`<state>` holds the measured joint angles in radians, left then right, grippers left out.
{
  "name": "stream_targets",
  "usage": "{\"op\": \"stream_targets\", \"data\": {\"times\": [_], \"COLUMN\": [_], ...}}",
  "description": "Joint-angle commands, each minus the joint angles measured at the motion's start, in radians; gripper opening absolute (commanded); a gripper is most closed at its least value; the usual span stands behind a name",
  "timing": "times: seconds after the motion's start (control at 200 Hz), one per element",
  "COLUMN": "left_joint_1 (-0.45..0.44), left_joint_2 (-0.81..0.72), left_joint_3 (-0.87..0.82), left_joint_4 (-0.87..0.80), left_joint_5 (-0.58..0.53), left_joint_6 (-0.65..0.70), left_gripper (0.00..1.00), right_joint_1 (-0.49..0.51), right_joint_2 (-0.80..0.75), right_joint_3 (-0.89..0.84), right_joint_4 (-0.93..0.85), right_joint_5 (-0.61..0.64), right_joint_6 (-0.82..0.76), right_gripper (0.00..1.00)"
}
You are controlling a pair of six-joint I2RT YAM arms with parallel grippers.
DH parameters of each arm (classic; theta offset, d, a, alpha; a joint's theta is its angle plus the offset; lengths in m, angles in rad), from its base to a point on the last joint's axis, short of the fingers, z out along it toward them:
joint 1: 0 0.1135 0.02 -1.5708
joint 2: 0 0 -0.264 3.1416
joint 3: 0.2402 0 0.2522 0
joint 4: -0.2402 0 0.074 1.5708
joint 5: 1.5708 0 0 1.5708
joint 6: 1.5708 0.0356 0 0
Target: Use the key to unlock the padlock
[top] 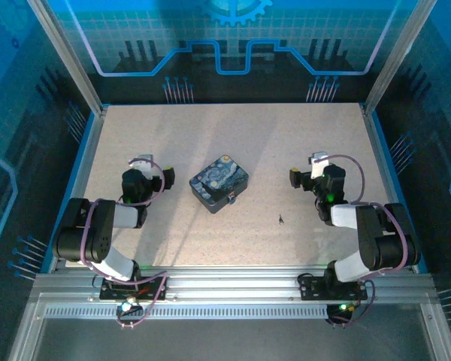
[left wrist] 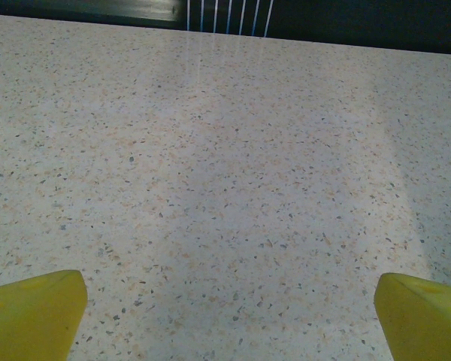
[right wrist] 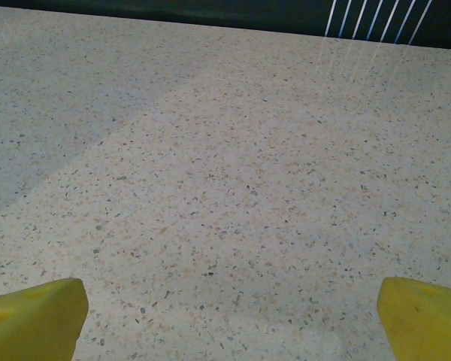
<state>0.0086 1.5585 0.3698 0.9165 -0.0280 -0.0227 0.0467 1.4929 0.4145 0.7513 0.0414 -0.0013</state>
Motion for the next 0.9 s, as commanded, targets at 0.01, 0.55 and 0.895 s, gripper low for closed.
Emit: {"op": "stream_targets", "data": {"times": [0.01, 0.55, 0.895], "left_joint_1": [0.008, 0.003, -0.006], "left_joint_2": [-0.010, -0.373, -0.399], "left_joint_3": [-0.010, 0.029, 0.240], "left_joint_4": [0.040, -0.219, -0.619], "left_joint_5": [0.011, -0.069, 0.178], "left_joint_6": [0.014, -0.138, -0.569], "left_gripper": [0.99, 0.99, 0.99], "right_joint_1": [0.001, 0.009, 0.126], "right_joint_2": [0.011, -0.246, -0.449], "right_joint_3": [0.017, 0.162, 0.300], "right_joint_4": [0.001, -0.504, -0.926], "right_joint_5": [-0.021, 0.006, -0.041], "right_joint_6": [-0.007, 0.132, 0.332], "right_gripper": [1.00, 1.00, 1.00]}}
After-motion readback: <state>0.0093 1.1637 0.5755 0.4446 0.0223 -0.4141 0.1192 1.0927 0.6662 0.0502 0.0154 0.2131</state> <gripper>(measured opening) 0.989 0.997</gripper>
